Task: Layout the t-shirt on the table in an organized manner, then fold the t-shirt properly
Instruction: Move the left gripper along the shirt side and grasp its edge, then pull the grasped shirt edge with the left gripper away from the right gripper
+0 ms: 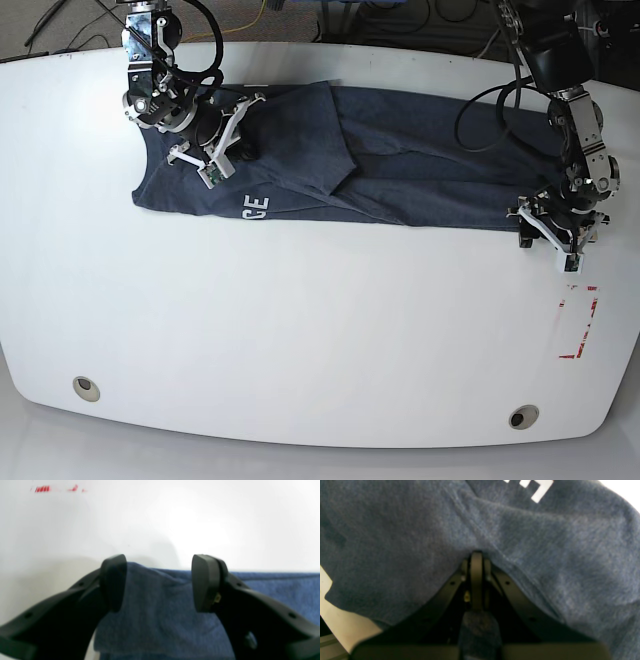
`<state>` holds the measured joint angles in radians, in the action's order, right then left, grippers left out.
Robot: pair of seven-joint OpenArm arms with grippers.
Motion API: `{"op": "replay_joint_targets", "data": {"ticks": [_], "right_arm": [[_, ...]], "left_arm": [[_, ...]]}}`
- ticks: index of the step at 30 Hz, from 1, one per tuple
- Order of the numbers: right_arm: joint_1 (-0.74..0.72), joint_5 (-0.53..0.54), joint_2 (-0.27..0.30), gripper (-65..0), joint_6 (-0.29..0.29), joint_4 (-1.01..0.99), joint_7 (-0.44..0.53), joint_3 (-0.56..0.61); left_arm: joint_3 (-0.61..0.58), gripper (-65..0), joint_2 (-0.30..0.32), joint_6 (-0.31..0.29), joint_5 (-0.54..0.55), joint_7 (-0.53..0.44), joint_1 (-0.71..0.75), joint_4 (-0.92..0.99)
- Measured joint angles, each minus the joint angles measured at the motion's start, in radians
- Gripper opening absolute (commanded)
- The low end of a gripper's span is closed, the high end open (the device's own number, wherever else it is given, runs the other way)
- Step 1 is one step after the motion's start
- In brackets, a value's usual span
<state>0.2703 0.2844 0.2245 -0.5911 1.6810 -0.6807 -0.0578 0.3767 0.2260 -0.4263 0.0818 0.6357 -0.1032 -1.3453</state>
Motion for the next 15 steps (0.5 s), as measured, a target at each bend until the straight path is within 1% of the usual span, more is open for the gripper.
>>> {"op": "replay_joint_targets", "data": {"ticks": [9,15], "right_arm": [[0.000,0.000,0.000,-65.0,0.000,0.000,0.000,0.000],[0.000,0.000,0.003,-65.0,0.000,0.000,0.000,-0.001]], "left_arm": [[-0.003,-26.6,-0.003,-0.003,-0.037,-0.005,0.005,0.002],[-0.002,-26.7,-0.003,-0.001,-0.037,0.000,0.032,0.002]]}}
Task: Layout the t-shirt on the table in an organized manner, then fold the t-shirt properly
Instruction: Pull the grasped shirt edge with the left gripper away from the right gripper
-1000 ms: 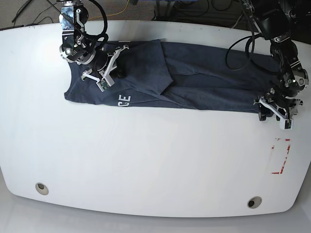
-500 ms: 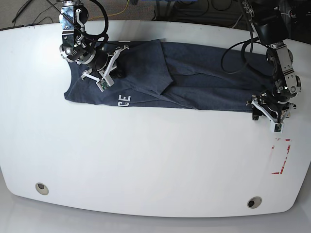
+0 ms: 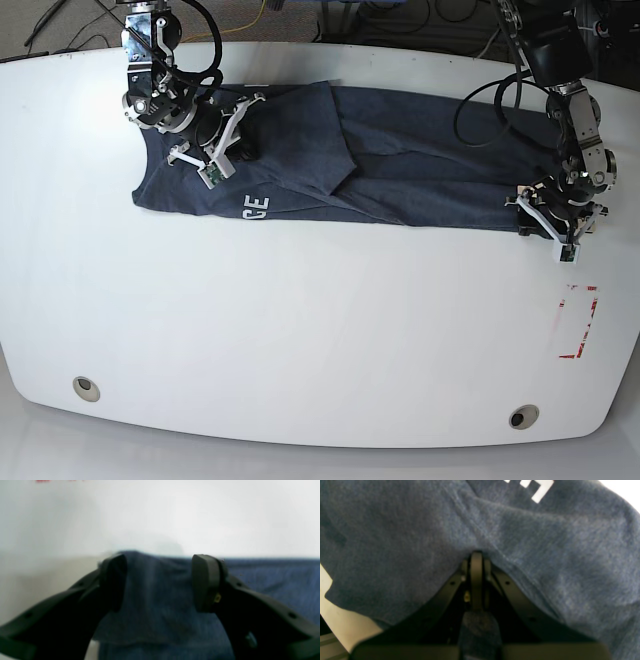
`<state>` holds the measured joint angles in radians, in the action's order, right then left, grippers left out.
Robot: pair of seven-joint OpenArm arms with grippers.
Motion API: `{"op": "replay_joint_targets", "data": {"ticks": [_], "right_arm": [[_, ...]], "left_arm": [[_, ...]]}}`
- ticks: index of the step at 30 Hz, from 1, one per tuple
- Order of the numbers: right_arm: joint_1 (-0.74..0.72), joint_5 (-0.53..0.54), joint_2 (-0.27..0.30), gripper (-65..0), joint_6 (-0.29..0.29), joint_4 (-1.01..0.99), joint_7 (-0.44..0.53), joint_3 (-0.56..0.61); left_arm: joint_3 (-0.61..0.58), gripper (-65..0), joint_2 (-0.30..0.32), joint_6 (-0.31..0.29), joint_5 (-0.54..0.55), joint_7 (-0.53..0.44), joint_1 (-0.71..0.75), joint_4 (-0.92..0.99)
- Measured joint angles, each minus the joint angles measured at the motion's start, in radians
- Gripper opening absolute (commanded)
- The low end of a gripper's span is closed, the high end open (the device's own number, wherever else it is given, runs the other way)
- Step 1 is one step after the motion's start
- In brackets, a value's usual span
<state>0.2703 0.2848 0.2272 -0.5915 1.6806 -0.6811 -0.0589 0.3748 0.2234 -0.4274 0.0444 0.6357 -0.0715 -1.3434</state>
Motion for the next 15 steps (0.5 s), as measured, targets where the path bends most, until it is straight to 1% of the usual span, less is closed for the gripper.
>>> {"op": "replay_joint_targets", "data": {"ticks": [9,11,14,15], "right_arm": [[0.000,0.000,0.000,-65.0,0.000,0.000,0.000,0.000],[0.000,0.000,0.000,-65.0,0.000,0.000,0.000,0.000],[-0.001,0.000,0.000,-65.0,0.000,0.000,0.000,0.000],[0.000,0.000,0.000,-65.0,0.000,0.000,0.000,0.000]], "left_arm": [[0.002,-27.4,0.002,-0.002,0.000,-0.004,0.013,0.000],[0.002,-30.4,0.002,-0.002,0.000,-0.004,0.013,0.000],[0.002,-39.2,0.002,-0.002,0.001,-0.004,0.013,0.000],[0.002,-43.2,0.002,-0.002,0.000,-0.004,0.013,0.000]]}}
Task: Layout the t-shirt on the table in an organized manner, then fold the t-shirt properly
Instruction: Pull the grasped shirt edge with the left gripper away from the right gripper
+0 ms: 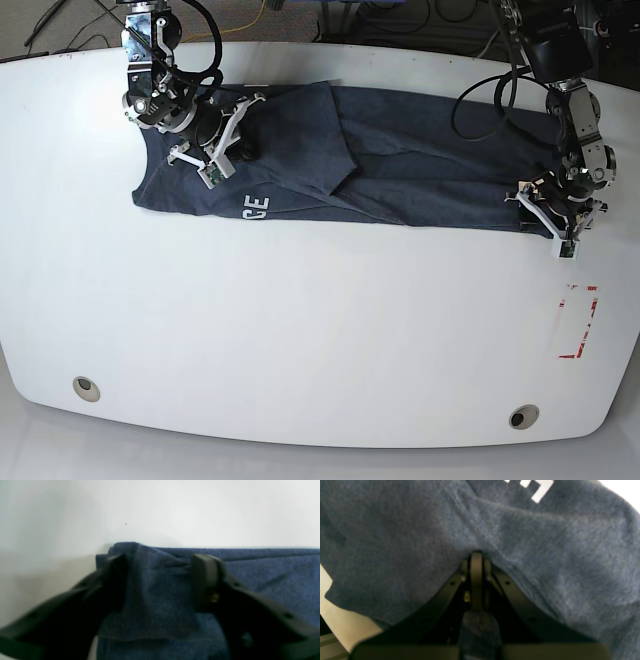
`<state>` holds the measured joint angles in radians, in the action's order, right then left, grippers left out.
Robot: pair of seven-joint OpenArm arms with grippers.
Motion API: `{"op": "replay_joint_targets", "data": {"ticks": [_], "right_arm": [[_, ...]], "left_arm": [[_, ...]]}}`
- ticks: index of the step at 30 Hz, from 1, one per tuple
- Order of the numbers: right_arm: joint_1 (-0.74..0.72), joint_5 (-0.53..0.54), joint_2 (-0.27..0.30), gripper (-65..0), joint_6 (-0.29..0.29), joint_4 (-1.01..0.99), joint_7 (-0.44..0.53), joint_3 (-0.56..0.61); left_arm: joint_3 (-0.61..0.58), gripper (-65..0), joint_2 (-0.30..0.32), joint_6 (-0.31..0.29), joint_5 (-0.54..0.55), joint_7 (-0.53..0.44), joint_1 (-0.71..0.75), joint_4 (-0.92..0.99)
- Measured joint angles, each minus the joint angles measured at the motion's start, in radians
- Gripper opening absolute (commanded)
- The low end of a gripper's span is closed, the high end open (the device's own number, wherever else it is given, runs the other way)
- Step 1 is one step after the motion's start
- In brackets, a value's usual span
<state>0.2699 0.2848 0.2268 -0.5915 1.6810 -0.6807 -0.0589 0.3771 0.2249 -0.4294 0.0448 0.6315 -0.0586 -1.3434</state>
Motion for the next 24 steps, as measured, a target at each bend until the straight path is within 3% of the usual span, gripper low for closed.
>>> {"op": "replay_joint_targets", "data": {"ticks": [7,17,24], "right_arm": [[0.000,0.000,0.000,-65.0,0.000,0.000,0.000,0.000],[0.000,0.000,0.000,-65.0,0.000,0.000,0.000,0.000],[0.000,0.000,0.000,-65.0,0.000,0.000,0.000,-0.001]], "left_arm": [[0.000,-64.9,0.000,0.000,-0.001,0.000,0.000,0.000],[0.003,-65.0,0.000,0.003,0.000,0.001,0.000,-0.010],[0.063,-65.0,-0.002,0.002,0.004,-0.019,0.036,-0.131]]}}
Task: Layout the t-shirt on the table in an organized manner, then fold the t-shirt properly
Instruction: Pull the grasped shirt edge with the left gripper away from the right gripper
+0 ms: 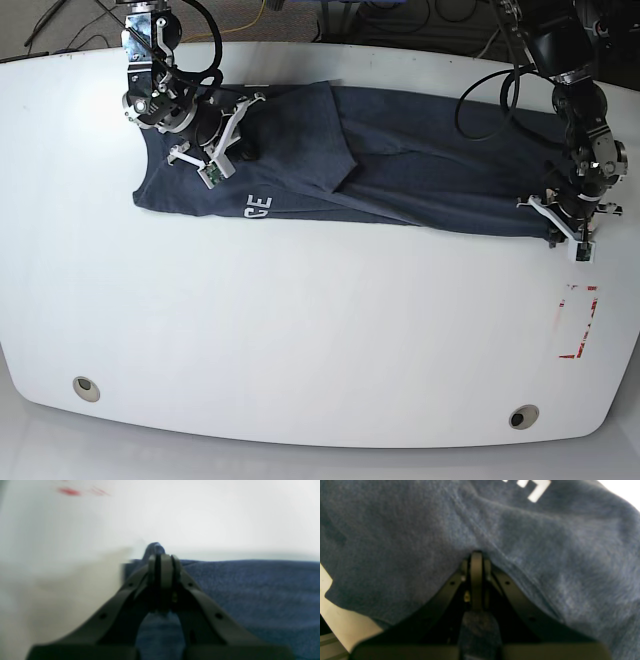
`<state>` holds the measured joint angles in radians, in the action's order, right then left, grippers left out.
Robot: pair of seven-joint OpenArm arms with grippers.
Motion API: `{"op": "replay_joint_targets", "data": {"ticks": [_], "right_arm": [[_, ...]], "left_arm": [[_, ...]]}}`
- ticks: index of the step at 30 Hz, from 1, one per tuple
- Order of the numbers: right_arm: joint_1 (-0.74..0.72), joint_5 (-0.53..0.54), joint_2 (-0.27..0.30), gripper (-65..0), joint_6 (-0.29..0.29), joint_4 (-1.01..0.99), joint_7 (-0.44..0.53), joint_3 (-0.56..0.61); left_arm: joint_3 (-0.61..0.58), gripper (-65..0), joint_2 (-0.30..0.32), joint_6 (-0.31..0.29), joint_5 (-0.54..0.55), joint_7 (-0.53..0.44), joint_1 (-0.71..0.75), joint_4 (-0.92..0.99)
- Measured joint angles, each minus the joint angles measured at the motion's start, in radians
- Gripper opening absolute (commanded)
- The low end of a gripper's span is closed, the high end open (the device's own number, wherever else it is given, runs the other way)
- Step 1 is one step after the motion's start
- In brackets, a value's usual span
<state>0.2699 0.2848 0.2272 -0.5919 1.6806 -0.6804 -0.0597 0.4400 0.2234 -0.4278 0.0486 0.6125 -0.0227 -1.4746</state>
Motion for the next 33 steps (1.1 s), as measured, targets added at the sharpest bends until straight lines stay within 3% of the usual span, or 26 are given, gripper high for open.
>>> {"op": "replay_joint_targets", "data": {"ticks": [33], "right_arm": [[-0.001,0.000,-0.003,-65.0,0.002,-0.009,0.000,0.000]], "left_arm": [[0.064,-65.0,-0.001,-0.006,0.001,0.005,0.248,-0.260]]}}
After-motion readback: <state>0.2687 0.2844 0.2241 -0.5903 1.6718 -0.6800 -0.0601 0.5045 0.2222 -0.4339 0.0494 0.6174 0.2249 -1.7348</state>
